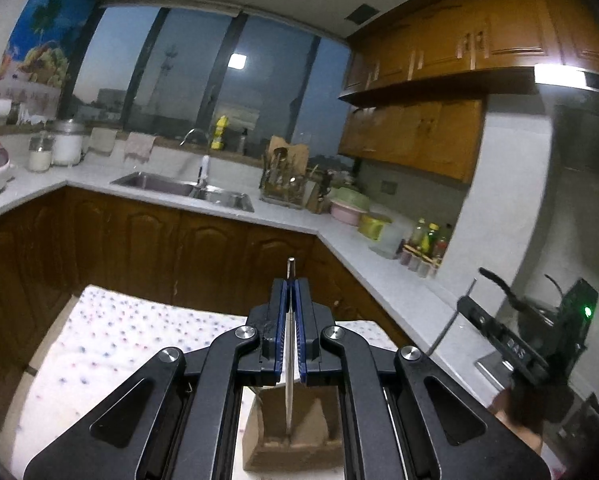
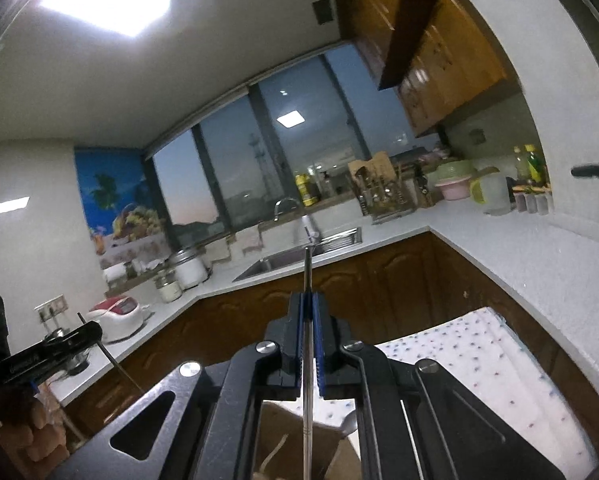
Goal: Organize utensils
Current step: 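Lift and carry both steel chopsticks over the wooden holder, then open both tools to drop the steel chopsticks into the holder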
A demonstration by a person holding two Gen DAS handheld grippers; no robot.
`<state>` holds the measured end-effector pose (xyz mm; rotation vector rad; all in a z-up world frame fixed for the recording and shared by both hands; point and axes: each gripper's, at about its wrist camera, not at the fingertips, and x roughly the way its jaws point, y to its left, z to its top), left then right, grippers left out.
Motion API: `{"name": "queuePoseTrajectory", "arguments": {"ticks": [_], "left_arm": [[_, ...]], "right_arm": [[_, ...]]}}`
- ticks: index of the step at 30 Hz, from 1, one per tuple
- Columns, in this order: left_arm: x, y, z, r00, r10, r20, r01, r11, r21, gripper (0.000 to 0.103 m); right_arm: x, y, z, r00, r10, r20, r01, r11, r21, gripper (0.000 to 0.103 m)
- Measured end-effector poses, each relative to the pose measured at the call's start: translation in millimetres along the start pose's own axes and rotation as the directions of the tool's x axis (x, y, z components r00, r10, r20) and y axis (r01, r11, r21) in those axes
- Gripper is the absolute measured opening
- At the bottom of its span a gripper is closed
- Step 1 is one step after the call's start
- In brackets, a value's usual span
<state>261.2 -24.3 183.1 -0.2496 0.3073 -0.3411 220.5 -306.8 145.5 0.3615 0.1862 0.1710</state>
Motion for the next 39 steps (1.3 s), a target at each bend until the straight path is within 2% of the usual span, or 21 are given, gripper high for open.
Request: {"name": "queuePoseTrajectory", "arguments": {"ticks": [5,9,14,18,29,30,31,33,35,36,37,38,39], "left_arm": [[28,15,-31,0.999,0.033,0.000,-0.033,0.999,-0.032,0.004],[45,20,-54,0.999,0.032,-0.044,-0.034,0.999,-0.035,0.004],[56,24,-75,0.995,0.037,-0.093,-0.039,0.999,-0.022,0.004],[55,27,-76,0.994,0.030,-0.101,-0.033,0.999,-0.031,0.004],[58,31,-76,0.991,0.035,-0.128,-0.041,0.998,-0.042,0.005],[57,32,-75,0.990,0.035,-0.134,-0.042,0.998,-0.047,0.005],[57,33,-74,0.990,0.037,-0.138,-0.045,0.998,-0.054,0.007],[54,33,-73,0.989,0.036,-0.141,-0.046,0.997,-0.065,0.020],[44,34,-70,0.992,0.047,-0.121,-0.057,0.995,-0.077,0.045],[39,34,-69,0.993,0.050,-0.111,-0.059,0.995,-0.082,0.050],[32,35,-67,0.993,0.052,-0.102,-0.061,0.994,-0.088,0.057],[27,36,-66,0.993,0.057,-0.099,-0.067,0.993,-0.093,0.067],[21,37,-66,0.993,0.065,-0.095,-0.074,0.993,-0.096,0.073]], "right_arm": [[21,-17,-32,0.999,-0.032,0.002,0.032,0.999,0.035,0.005],[31,-20,-55,0.999,-0.045,-0.018,0.046,0.999,0.021,0.005],[39,-20,-76,0.996,-0.045,-0.080,0.045,0.999,-0.005,0.005],[41,-21,-85,0.990,-0.051,-0.128,0.051,0.999,-0.006,0.005],[44,-25,-79,0.986,-0.052,-0.160,0.055,0.998,0.011,0.006],[45,-26,-78,0.985,-0.051,-0.163,0.054,0.998,0.014,0.009],[46,-26,-78,0.985,-0.052,-0.167,0.056,0.998,0.016,0.011],[44,-25,-76,0.984,-0.050,-0.168,0.054,0.998,0.022,0.012],[41,-25,-73,0.985,-0.044,-0.169,0.049,0.998,0.030,0.017],[39,-25,-71,0.985,-0.040,-0.168,0.046,0.998,0.036,0.025],[36,-26,-68,0.986,-0.035,-0.164,0.043,0.998,0.048,0.040],[31,-27,-65,0.988,-0.024,-0.153,0.034,0.997,0.063,0.049],[27,-26,-63,0.990,-0.018,-0.142,0.028,0.997,0.074,0.068]]}}
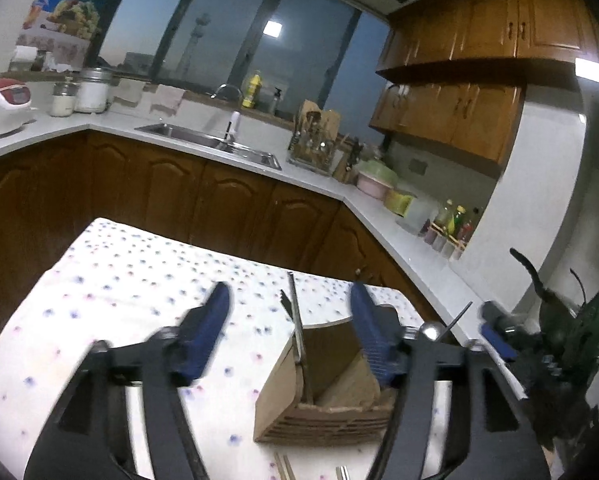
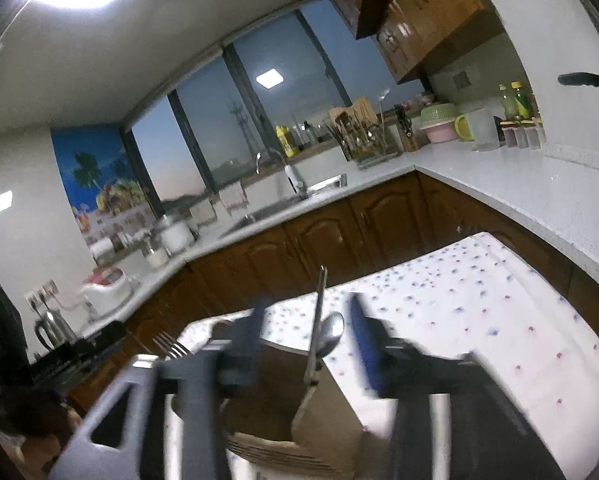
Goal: Organize utensils
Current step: 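Open both tools to drop the steel chopsticks into the holder, then move both open tools back over the wooden chopsticks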
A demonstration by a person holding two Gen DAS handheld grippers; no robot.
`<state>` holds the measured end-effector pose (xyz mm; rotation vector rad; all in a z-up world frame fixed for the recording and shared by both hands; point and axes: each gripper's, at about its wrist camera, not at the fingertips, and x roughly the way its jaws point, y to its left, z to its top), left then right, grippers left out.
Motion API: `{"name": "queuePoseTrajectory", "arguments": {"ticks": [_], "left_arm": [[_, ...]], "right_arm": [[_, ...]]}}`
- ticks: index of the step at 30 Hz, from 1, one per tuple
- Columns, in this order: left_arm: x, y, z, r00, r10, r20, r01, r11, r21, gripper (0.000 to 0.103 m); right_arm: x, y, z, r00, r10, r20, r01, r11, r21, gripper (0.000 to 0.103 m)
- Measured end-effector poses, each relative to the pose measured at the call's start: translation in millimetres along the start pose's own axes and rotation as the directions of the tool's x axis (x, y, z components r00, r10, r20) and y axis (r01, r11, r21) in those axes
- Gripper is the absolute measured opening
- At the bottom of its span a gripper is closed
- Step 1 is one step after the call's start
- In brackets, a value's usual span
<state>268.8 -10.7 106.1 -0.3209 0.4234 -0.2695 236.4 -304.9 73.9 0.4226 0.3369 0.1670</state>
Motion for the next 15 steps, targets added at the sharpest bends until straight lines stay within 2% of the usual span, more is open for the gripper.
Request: {"name": "queuePoseTrajectory", "arguments": {"ticks": [1,4,9,15], "left_arm": [[-6,1,0,1.000,0.008,0.006,-0.008,1.000,-0.002,0.079],[-27,2,-4,0.999,0.027,0.018,-0.027,1.000,0.001,0.086],[-66,5,-22,0.999,0.039,0.029,-0.039,0.999,-0.008,0.092],[-102,8,-53,0.998,0.064,0.010,-0.064,0.998,-0.009,0.094]], "right_arm": [[-9,1,3,1.000,0.012,0.022,-0.013,1.000,0.011,0.083],[-31,4,6,0.997,0.030,0.072,-0.031,0.999,0.016,0.096],[-69,15,-2,0.994,0.060,0.093,-0.060,0.998,-0.006,0.098],[-106,21,-30,0.997,0.063,0.055,-0.061,0.998,-0.033,0.101]]}}
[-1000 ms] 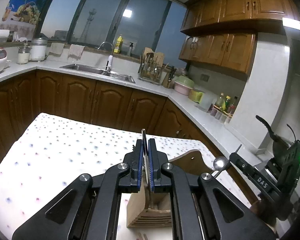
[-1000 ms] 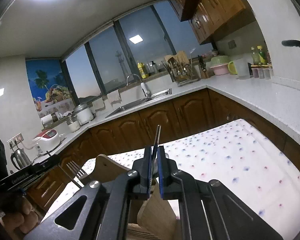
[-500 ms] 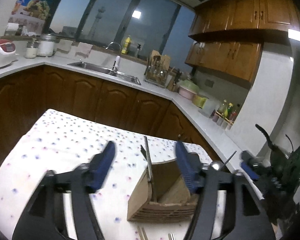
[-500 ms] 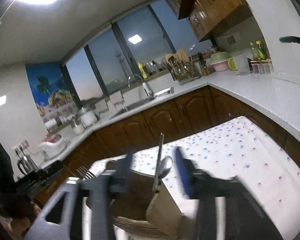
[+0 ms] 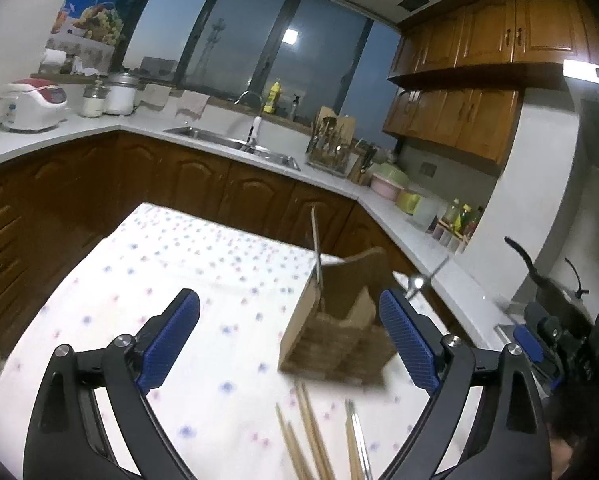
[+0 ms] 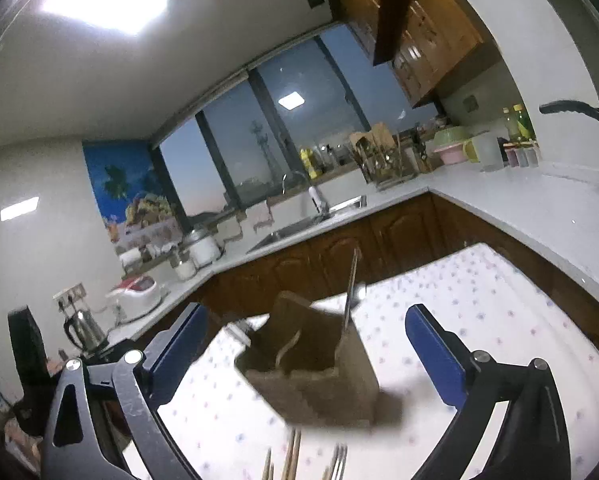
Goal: Organize utensils
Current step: 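Move both open tools back over the wooden chopsticks, then grasp a wooden chopstick with the left tool while the right tool grasps another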
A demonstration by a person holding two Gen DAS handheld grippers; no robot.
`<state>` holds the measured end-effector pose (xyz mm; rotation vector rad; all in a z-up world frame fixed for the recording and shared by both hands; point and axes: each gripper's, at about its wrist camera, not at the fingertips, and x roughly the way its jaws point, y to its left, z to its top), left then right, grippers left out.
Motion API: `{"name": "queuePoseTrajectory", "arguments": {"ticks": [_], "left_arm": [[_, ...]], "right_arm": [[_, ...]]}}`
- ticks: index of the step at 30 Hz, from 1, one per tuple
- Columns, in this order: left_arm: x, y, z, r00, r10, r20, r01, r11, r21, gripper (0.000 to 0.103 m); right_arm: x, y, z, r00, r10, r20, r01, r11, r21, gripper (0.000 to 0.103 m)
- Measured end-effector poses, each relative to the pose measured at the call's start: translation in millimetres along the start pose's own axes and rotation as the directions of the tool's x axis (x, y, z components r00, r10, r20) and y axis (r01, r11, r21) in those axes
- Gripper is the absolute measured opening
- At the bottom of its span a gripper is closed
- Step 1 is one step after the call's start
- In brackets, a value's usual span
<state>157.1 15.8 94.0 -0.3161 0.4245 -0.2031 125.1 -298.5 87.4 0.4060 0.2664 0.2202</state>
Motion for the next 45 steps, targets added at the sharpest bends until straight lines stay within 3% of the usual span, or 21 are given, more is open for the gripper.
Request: {"name": "queuePoseTrajectory", "arguments": {"ticks": [6,15,22,26,29,34,37,38,41,45], "left_arm": [[-21,1,-44,0.998,0.014,-0.067,-0.012,0.999,0.032,0.094],[-33,13,-96,0.984,0.033,-0.174,-0.033,0.999,0.005,0.094],[-35,22,-110,0.974,0.060,-0.218,-0.063,0.998,-0.008,0.094],[-33,34,-111,0.968,0.089,-0.237,-0.098,0.995,-0.026,0.094],[-31,40,-112,0.963,0.099,-0.252,-0.114,0.993,-0.043,0.094],[-26,39,-115,0.954,0.112,-0.279,-0.121,0.993,-0.012,0.094],[-17,34,-118,0.939,0.120,-0.322,-0.120,0.993,0.017,0.094],[-14,33,-120,0.934,0.119,-0.337,-0.117,0.993,0.026,0.094],[-1,27,-124,0.915,0.120,-0.386,-0.107,0.993,0.053,0.094],[22,13,-129,0.895,0.108,-0.433,-0.074,0.993,0.095,0.094]], "right_arm": [[-23,0,-38,0.994,-0.043,-0.099,0.041,0.999,-0.016,0.101],[-49,-7,-82,0.966,-0.127,-0.227,0.122,0.992,-0.036,0.101],[-53,-8,-102,0.944,-0.155,-0.290,0.144,0.988,-0.058,0.101],[-38,-2,-115,0.918,-0.155,-0.365,0.130,0.987,-0.093,0.099],[-18,7,-128,0.890,-0.148,-0.431,0.099,0.986,-0.135,0.075],[33,19,-156,0.807,-0.148,-0.572,0.061,0.984,-0.168,0.033],[55,20,-172,0.753,-0.168,-0.636,0.058,0.980,-0.190,0.022],[55,20,-172,0.763,-0.168,-0.624,0.054,0.979,-0.198,0.021],[52,14,-169,0.754,-0.170,-0.634,0.058,0.979,-0.194,0.020],[32,-6,-164,0.757,-0.174,-0.629,0.077,0.981,-0.178,0.018]]}}
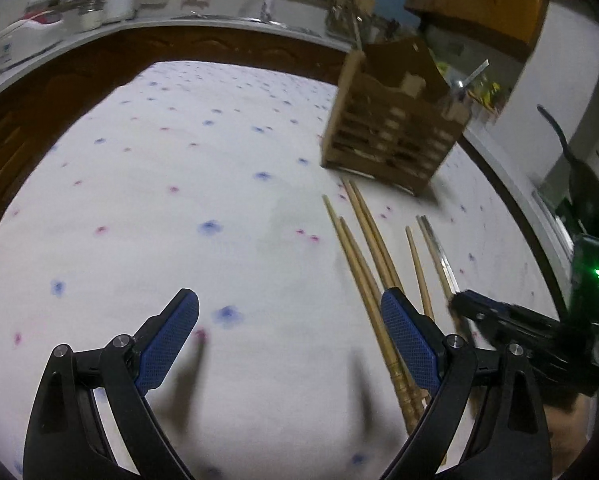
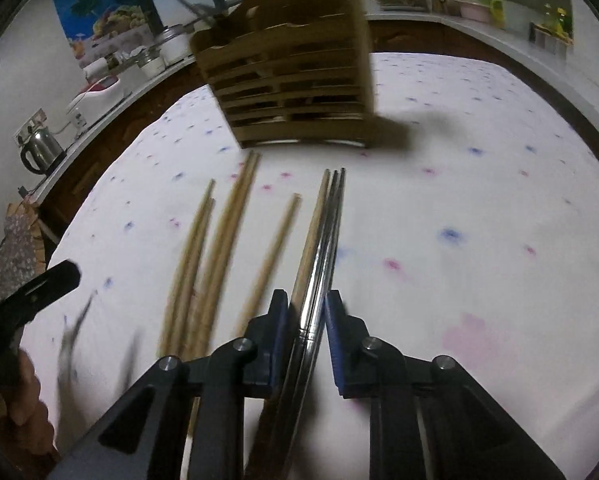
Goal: Organize utensils
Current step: 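Grasp a wooden chopstick with the left tool while the right tool grasps another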
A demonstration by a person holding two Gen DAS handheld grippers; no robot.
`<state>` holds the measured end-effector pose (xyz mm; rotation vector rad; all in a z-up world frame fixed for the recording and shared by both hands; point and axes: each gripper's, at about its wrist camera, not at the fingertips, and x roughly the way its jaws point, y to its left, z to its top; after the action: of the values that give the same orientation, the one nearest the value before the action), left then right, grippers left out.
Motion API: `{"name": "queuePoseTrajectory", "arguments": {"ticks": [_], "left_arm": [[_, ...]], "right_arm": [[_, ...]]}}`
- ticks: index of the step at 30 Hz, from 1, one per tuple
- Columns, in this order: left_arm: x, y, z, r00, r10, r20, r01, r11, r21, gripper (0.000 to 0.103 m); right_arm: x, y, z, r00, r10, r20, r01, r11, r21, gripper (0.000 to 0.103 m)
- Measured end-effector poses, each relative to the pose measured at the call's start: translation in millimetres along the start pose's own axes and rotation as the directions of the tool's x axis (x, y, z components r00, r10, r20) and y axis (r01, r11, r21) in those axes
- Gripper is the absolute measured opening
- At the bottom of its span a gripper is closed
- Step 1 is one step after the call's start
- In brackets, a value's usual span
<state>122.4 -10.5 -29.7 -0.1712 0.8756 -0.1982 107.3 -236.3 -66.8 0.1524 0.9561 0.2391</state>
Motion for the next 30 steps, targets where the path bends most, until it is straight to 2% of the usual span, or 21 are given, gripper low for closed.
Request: {"name": "queuePoseTrajectory", "arguments": {"ticks": [3,4,6,8,9,11,14,16,20,24,30], "left_arm": [[17,-14,9,1.000,-0.002,-0.022,0.003,0.999,0.043,0.094],[21,-17,12,1.000,0.002,-0.024,-0.001,0.999,0.054,0.094],[37,-27,18,0.999,0.024,-0.041,-0.020,0.996,0.089,0.088],[53,-32,22,0.997,0.034,-0.076,-0.025,0.994,0.110,0.070],[63,-34,23,0.994,0.035,-0.103,-0.023,0.993,0.119,0.065],[67,-38,24,0.994,0.067,-0.081,-0.053,0.986,0.160,0.062],[63,-35,23,0.995,0.041,-0.095,-0.025,0.986,0.164,0.047],[59,-31,18,0.995,0.031,-0.095,-0.012,0.981,0.191,0.043],[48,-21,12,0.993,-0.008,-0.117,0.034,0.974,0.222,0.037],[51,-15,18,0.990,-0.033,-0.138,0.057,0.984,0.171,0.036],[64,-12,34,0.989,-0.014,-0.147,0.032,0.992,0.118,0.038]], "right_arm": [[-10,-17,-6,1.000,-0.012,0.001,0.011,0.999,0.038,0.019],[-16,-24,-8,1.000,-0.022,0.012,0.022,0.998,0.060,0.026],[-24,-36,-10,1.000,-0.025,0.017,0.023,0.993,0.117,0.026],[-31,-43,-10,0.999,0.005,0.045,-0.012,0.988,0.154,0.026],[-35,-43,-9,0.998,0.004,0.060,-0.013,0.988,0.155,0.026],[-41,-40,-5,0.997,0.000,0.084,-0.012,0.990,0.143,0.026],[-42,-34,1,0.995,0.024,0.092,-0.035,0.992,0.124,0.025],[-41,-30,4,0.995,0.033,0.091,-0.043,0.993,0.106,0.024],[-29,-23,12,0.996,0.047,0.075,-0.053,0.995,0.081,0.022],[-14,-17,22,0.998,0.046,0.050,-0.049,0.997,0.052,0.022],[21,-20,39,1.000,0.003,-0.026,-0.002,0.999,0.042,0.020]]}}
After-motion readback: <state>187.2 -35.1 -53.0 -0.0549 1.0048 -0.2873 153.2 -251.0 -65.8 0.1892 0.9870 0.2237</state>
